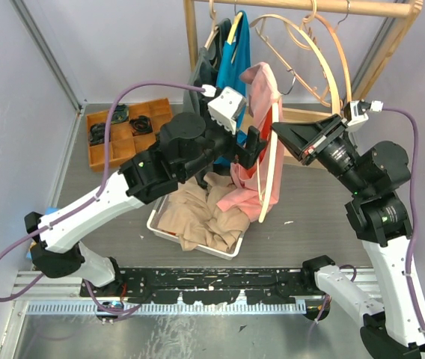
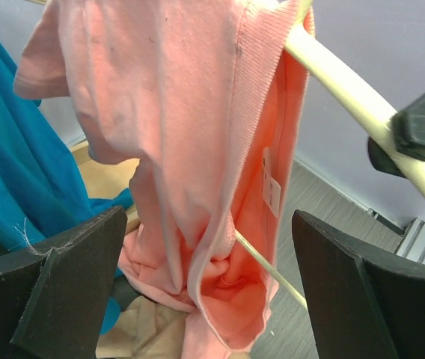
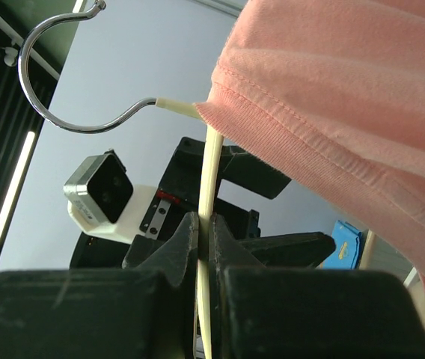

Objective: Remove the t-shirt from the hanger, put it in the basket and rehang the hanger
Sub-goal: Remove the T-shirt from the clothesline.

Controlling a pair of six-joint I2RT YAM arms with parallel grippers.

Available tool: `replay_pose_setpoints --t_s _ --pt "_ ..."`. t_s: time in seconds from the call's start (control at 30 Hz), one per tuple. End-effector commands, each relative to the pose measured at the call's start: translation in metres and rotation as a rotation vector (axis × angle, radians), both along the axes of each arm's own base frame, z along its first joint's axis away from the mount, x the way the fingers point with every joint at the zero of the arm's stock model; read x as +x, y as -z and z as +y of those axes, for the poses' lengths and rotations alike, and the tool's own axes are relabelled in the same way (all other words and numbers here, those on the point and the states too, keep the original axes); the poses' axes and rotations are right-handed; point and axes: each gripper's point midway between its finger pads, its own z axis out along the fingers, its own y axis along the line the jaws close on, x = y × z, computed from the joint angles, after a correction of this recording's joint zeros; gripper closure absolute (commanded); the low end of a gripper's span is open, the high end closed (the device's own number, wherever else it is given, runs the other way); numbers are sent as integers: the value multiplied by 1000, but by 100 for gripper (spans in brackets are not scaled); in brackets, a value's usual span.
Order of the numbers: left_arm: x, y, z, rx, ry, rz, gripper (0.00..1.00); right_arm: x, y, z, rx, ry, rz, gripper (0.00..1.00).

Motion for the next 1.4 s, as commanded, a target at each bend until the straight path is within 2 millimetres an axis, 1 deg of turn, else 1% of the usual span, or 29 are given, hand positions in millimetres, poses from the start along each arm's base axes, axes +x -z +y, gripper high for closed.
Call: replay_pose_setpoints --t_s 0.0,0.3,0.43,0.57,0.6,0.63,0.73,0.77,0.9,1.0,1.07,1.1,1.13,1.2,1.3,1.33,1.37 --pt "3 -36 0 -85 13 -67 1 -37 -47 -6 23 -27 -188 99" --pt "20 -43 -3 -103 -20 -87 0 -42 -44 -8 17 -22 -176 99" --pt "21 -49 -12 -113 3 -92 2 -45 -42 -9 15 -20 -176 99" --pt "20 -48 -21 -124 29 -76 6 -46 -42 -9 14 -22 -176 100" --pt "21 -47 -22 -127 31 -71 9 -46 -42 -9 14 -21 -176 99" --pt "20 -47 -23 -130 33 -69 14 -47 -42 -9 14 -21 -176 99" --pt "21 -50 -23 -142 29 -70 42 -48 -41 -10 13 -20 -171 99" --pt "20 -52 -23 -146 31 -72 50 -48 -40 -10 12 -19 -168 99" --pt "21 -58 -21 -153 26 -76 79 -49 -37 -10 11 -18 -161 100" --pt "23 -64 -17 -165 -1 -81 96 -50 -34 -10 7 -23 -156 99" --pt "30 -73 -9 -185 -57 -78 100 -52 -33 -9 5 -31 -157 99" --pt "35 -72 -7 -182 -90 -73 100 -53 -34 -9 5 -36 -158 99" --pt "37 -79 -3 -191 -114 -78 100 -54 -33 -9 3 -40 -159 99" --pt "45 -82 -1 -181 -159 -81 100 -57 -33 -7 -5 -52 -160 100" --pt "56 -87 -4 -168 -203 -94 100 -62 -33 -6 -21 -66 -163 100" --pt "61 -83 -10 -153 -210 -96 100 -63 -32 -6 -28 -70 -160 100" --pt "64 -84 -12 -150 -217 -101 100 -65 -32 -6 -36 -73 -160 99"
